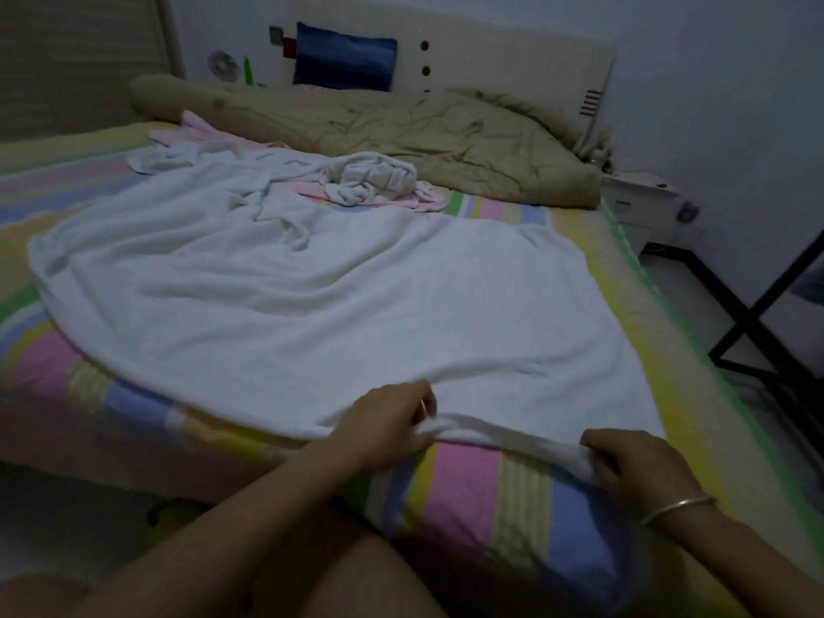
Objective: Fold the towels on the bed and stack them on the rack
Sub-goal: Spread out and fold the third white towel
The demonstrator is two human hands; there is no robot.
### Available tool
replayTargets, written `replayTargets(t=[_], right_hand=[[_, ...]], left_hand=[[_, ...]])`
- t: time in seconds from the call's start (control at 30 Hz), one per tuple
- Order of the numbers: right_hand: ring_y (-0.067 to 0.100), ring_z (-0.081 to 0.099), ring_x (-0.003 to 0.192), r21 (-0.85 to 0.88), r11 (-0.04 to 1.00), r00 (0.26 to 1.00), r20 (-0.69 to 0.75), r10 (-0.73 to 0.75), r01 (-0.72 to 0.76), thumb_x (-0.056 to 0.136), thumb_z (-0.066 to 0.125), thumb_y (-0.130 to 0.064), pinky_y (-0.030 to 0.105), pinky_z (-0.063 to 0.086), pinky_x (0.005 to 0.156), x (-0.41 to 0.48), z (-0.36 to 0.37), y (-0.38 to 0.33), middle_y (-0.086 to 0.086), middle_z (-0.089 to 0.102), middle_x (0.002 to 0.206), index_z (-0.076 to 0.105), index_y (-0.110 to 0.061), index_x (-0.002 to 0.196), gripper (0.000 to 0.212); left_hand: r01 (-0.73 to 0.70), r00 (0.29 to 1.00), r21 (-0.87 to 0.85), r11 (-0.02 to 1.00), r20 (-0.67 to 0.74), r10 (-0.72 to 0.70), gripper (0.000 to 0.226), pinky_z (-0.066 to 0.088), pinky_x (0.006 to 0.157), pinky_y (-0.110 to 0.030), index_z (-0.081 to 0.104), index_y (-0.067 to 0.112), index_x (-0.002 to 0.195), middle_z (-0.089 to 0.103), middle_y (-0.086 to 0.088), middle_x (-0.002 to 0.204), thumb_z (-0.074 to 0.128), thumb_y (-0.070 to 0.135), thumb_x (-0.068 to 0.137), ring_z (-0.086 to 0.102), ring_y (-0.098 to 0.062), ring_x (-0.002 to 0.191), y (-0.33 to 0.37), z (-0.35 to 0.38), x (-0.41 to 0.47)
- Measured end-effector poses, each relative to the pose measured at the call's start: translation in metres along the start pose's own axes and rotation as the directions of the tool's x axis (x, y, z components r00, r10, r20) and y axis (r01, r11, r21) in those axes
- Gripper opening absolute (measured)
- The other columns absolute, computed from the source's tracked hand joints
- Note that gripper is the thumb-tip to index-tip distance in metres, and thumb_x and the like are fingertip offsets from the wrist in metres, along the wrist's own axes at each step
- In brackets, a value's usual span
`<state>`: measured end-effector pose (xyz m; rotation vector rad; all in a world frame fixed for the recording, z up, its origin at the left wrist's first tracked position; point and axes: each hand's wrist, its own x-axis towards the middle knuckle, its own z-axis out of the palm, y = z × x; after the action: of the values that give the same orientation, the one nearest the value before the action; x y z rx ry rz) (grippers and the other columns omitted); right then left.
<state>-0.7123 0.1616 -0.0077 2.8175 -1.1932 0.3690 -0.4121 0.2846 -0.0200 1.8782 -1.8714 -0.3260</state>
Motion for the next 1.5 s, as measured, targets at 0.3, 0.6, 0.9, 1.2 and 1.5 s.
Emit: replayTargets(t=[0.3,0.6,0.9,1.2,1.5], right_hand=[[0.004,0.065,0.067,0.167,0.889,0.386,0.922,0.012,-0.427,0.090,0.056,-0.021,0.025,0.055,0.064,-0.017,-0.046,0.022,-0.010,0.071,0.077,0.071,-0.025,0.083,0.017],[0.022,0.055,0.119,0.230,0.965,0.956,0.288,0.058,-0.128,0.075,0.034,-0.080,0.027,0.038,0.100,0.101,0.013,0.017,0.004,0.062,0.125,0.063,-0.022,0.117,0.077],[0.025,0.002,0.148,0.069,0.957,0.906,0.348,0.242,-0.282,0.100,0.023,-0.049,0.039,0.004,0.120,0.286,0.114,0.027,0.006,0.003,0.161,0.013,-0.025,0.153,0.059],[0.023,0.014,0.145,-0.022,0.975,0.962,0.157,0.224,-0.223,0.100,0.030,-0.042,0.034,0.015,0.118,0.447,0.141,0.045,0.003,0.029,0.154,0.037,-0.020,0.144,0.050],[0.029,0.054,0.116,0.334,0.935,0.988,-0.054,0.142,-0.116,0.103,0.035,-0.031,0.033,0.041,0.091,0.611,0.141,-0.036,0.013,0.061,0.125,0.064,-0.012,0.120,0.039]], left_hand=[[0.449,0.614,-0.364,0.816,0.790,0.015,0.017,0.056,0.073,-0.028,0.066,0.013,0.103,0.071,-0.001,0.095,0.067,0.024,0.090,0.068,-0.016,0.076,0.039,-0.012,0.004],[0.374,0.924,-0.421,0.827,0.250,-0.290,0.009,0.053,0.075,-0.029,0.068,0.017,0.092,0.072,-0.004,0.098,0.060,0.013,0.090,0.067,-0.015,0.085,0.007,-0.016,0.094],[0.329,0.944,0.072,0.942,-0.048,-0.326,0.034,0.038,0.102,-0.030,0.058,0.025,0.125,0.053,-0.002,0.135,0.055,0.034,0.093,0.048,-0.020,0.125,-0.102,-0.022,0.254],[0.245,0.924,0.209,0.947,-0.346,-0.162,0.032,0.038,0.101,-0.034,0.060,0.017,0.124,0.059,-0.004,0.128,0.054,0.023,0.093,0.052,-0.024,0.119,-0.215,-0.050,0.381],[0.479,0.857,0.069,0.875,-0.256,-0.448,0.023,0.047,0.085,-0.029,0.072,0.022,0.086,0.071,-0.004,0.107,0.051,0.021,0.094,0.063,-0.023,0.100,-0.361,-0.120,0.430]])
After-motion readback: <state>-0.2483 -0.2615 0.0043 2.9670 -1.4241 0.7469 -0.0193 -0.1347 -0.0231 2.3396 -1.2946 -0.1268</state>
